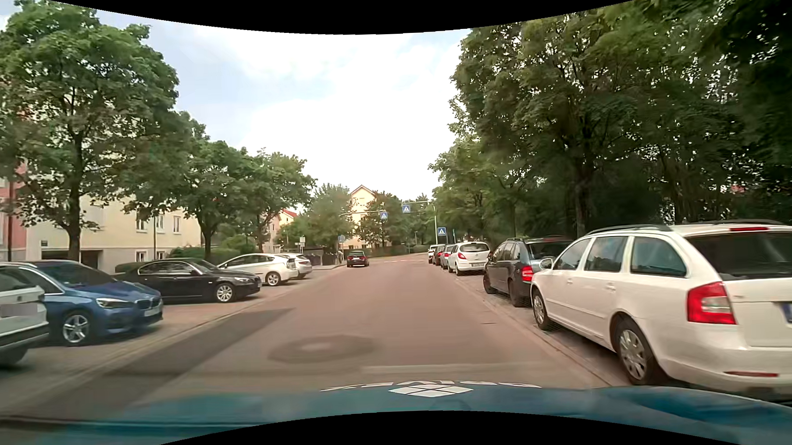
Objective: Follow the waypoints while adhering to traffic rules and regulations
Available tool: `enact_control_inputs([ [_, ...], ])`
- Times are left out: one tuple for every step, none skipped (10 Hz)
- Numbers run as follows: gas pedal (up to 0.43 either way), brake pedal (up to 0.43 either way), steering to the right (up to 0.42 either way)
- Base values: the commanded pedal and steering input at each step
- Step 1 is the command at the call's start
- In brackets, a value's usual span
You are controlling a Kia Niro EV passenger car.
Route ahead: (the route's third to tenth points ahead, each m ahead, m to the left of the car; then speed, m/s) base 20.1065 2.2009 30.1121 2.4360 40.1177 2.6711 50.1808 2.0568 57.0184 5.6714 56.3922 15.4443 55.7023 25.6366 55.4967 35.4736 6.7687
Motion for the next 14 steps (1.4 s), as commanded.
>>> enact_control_inputs([
  [0.150,0.000,0.000],
  [0.157,0.000,0.000],
  [0.157,0.000,0.000],
  [0.157,0.000,0.000],
  [0.157,0.000,0.000],
  [0.157,0.000,0.000],
  [0.157,0.000,-0.001],
  [0.157,0.000,-0.004],
  [0.157,0.000,-0.004],
  [0.157,0.000,-0.004],
  [0.157,0.000,-0.004],
  [0.157,0.000,-0.004],
  [0.157,0.000,-0.004],
  [0.157,0.000,-0.004],
])
